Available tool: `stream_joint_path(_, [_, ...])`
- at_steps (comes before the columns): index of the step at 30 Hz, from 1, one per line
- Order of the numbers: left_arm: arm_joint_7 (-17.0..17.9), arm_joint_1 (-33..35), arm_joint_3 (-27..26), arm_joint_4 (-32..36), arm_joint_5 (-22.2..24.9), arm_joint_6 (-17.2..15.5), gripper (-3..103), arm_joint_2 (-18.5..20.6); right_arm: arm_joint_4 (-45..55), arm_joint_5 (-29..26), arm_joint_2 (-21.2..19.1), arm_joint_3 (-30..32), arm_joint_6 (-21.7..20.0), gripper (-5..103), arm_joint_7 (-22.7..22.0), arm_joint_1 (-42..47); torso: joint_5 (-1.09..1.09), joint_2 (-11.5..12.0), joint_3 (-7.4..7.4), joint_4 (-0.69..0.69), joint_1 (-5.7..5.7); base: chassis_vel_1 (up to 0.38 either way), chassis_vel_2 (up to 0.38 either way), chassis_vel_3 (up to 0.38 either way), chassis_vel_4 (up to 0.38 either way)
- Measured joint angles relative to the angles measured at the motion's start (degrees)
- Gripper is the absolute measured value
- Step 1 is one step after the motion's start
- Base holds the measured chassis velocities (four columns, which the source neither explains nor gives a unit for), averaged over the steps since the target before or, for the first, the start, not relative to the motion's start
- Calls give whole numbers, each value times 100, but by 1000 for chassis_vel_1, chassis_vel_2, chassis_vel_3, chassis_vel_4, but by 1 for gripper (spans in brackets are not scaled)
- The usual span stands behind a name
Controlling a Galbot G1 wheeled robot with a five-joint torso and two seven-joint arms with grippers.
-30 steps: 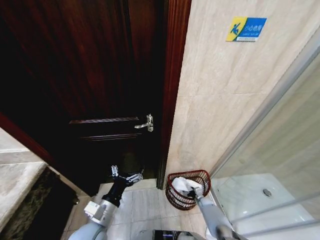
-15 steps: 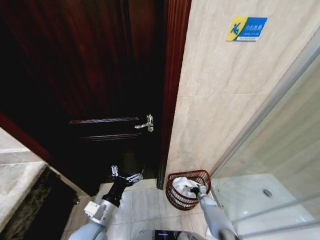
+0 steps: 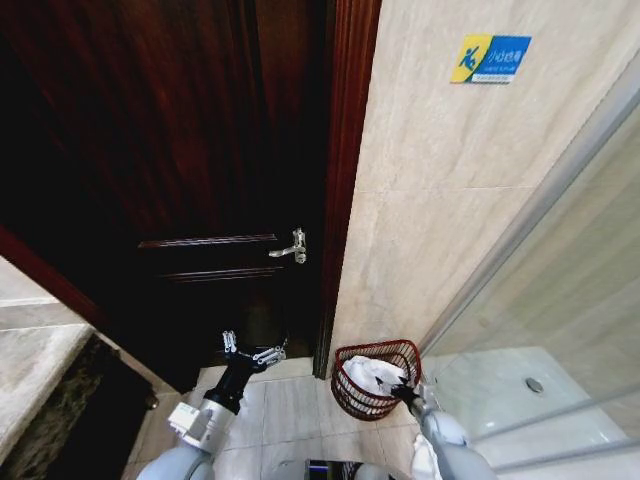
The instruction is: Discard the used towel into the hamper.
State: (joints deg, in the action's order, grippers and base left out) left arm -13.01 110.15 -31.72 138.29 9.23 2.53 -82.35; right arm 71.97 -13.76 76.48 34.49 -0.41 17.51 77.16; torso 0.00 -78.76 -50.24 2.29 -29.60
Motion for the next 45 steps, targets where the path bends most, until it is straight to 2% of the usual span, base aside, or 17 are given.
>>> stream_joint_path(3, [0, 0, 0, 0, 0, 0, 100, 0, 931, 6, 138, 162, 381, 100, -152, 618, -1, 0, 0, -2, 0, 0, 0, 0, 0])
stream_joint_path(7, [0, 0, 0, 0, 0, 0, 100, 0, 1702, 45, 264, 254, 580, 100, -232, 1083, -1, 0, 0, -1, 0, 0, 0, 0, 0])
stream_joint_path(10, [-1, 0, 0, 0, 0, 0, 100, 0, 2906, 88, 544, 383, 808, 100, -364, 1854, 0, 0, 0, -1, 0, 0, 0, 0, 0])
stream_joint_path(12, [0, 1, 0, 0, 0, 0, 100, 1, 3102, 86, 600, 406, 836, 100, -390, 1976, 0, 0, 0, -1, 0, 0, 0, 0, 0])
stream_joint_path(14, [-1, 0, 1, 0, 0, 0, 100, 0, 3885, 51, 814, 491, 968, 100, -498, 2456, -3, -1, 0, -3, 0, 0, 0, 0, 0])
stream_joint_path(17, [0, 0, 0, 0, 0, 0, 100, 0, 4401, 20, 936, 525, 1079, 100, -567, 2760, -2, -1, 0, -1, 0, 0, 0, 0, 0])
stream_joint_path(24, [0, 0, 0, 0, 0, 0, 100, 0, 5591, -125, 1196, 637, 1275, 100, -718, 3215, -1, 0, 0, -1, 0, 0, 0, 0, 0])
stream_joint_path(31, [0, 0, 0, 0, 0, 0, 100, 0, 6446, -12, 1316, 636, 1363, 100, -895, 3336, -1, 0, -1, -1, 0, 0, 0, 0, 0])
stream_joint_path(38, [0, 0, 0, 0, 0, 0, 100, 0, 6413, 313, 1281, 696, 1589, 100, -943, 3213, 1, 0, -1, -1, 0, 0, 0, 0, 0])
stream_joint_path(45, [0, 0, 0, 0, 0, 0, 100, 0, 6514, 124, 1188, 740, 1617, 100, -943, 3137, 0, 0, -1, -1, 0, 0, 0, 0, 0])
